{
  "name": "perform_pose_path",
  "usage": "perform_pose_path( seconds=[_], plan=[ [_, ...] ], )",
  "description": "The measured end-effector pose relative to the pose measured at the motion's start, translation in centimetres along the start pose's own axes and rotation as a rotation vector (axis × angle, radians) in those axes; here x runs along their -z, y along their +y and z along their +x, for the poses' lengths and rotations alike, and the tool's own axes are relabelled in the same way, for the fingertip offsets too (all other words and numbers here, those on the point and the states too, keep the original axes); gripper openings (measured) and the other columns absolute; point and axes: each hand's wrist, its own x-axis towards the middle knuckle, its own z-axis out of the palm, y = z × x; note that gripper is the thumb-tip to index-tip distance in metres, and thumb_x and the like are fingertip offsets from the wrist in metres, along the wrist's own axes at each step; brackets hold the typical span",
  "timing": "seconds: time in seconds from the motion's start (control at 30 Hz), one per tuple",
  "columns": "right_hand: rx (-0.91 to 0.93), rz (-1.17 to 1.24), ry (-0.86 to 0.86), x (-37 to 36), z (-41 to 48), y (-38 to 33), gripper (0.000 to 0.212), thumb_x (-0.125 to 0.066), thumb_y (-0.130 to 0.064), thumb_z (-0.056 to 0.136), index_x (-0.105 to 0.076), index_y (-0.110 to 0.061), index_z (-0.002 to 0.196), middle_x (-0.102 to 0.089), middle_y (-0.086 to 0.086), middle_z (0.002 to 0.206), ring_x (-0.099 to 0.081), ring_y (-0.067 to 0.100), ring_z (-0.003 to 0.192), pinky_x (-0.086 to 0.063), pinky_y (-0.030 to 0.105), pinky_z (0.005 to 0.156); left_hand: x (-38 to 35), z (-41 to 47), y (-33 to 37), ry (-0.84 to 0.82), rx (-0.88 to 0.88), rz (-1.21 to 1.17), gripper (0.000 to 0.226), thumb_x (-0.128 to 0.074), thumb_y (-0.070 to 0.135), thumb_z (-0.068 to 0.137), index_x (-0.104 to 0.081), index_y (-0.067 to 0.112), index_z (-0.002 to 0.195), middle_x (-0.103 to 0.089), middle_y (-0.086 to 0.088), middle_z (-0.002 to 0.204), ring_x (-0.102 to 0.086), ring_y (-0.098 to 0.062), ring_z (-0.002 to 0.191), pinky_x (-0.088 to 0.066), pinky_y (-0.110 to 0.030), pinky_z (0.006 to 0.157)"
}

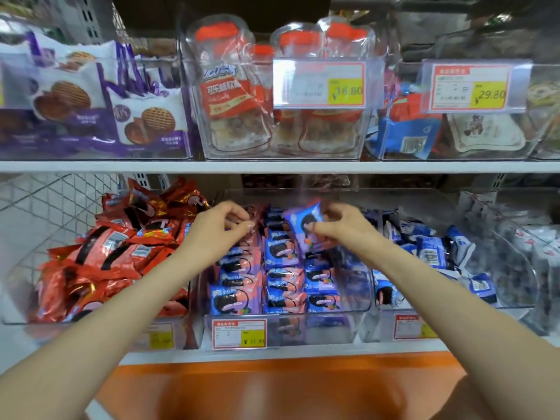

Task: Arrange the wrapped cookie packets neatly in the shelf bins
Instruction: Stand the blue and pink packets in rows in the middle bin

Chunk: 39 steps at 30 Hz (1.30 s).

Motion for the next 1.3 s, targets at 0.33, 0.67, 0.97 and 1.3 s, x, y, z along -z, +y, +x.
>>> perform_pose_path(
  seconds=[0.33, 0.67, 0.97, 1.3],
  plan=[
    [0.211, -0.698, -0.196, -4.1, 1.0, 3.1, 0.03, -0.078, -0.014, 0.075, -0.07, -0.011, 0.104, -0.052, 0.005, 0.102, -0.05, 0.016, 0.09, -0.033, 0.017, 0.072, 1.4, -1.3, -2.7, -0.023, -0.179, 0.213, 0.007, -0.065, 0.018, 0.085, -0.061, 0.021, 0.09, -0.059, 0.002, 0.095, -0.059, -0.015, 0.087, -0.051, -0.038, 0.076],
    [0.069, -0.612, -0.18, -3.7, 0.9, 2.8, 0.031, -0.079, 0.0, 0.07, -0.064, -0.005, 0.097, -0.054, 0.0, 0.086, -0.051, 0.005, 0.065, -0.038, 0.007, 0.056, 1.0, -1.5, -2.9, -0.074, -0.221, 0.226, 0.005, -0.061, 0.02, 0.088, -0.06, 0.021, 0.092, -0.053, 0.01, 0.096, -0.054, -0.01, 0.092, -0.048, -0.036, 0.081],
    [0.02, -0.537, -0.095, -4.8, 0.8, 3.3, 0.036, -0.085, -0.009, 0.065, -0.056, -0.012, 0.087, -0.051, -0.006, 0.073, -0.045, 0.006, 0.06, -0.035, 0.009, 0.05, 0.0, -1.6, -2.5, -0.139, -0.235, 0.283, 0.009, -0.061, 0.02, 0.089, -0.062, 0.016, 0.097, -0.054, 0.006, 0.1, -0.053, -0.011, 0.097, -0.044, -0.032, 0.083],
    [-0.063, -0.474, 0.022, -4.9, 1.0, 4.5, 0.048, -0.085, -0.011, 0.065, -0.041, -0.011, 0.082, -0.046, -0.004, 0.069, -0.041, 0.006, 0.056, -0.033, 0.014, 0.046, -3.6, -0.4, -1.2, -0.214, -0.305, 0.549, 0.04, -0.061, 0.04, 0.085, -0.05, 0.023, 0.12, -0.048, 0.004, 0.124, -0.038, -0.016, 0.12, -0.028, -0.029, 0.095]
  ],
)
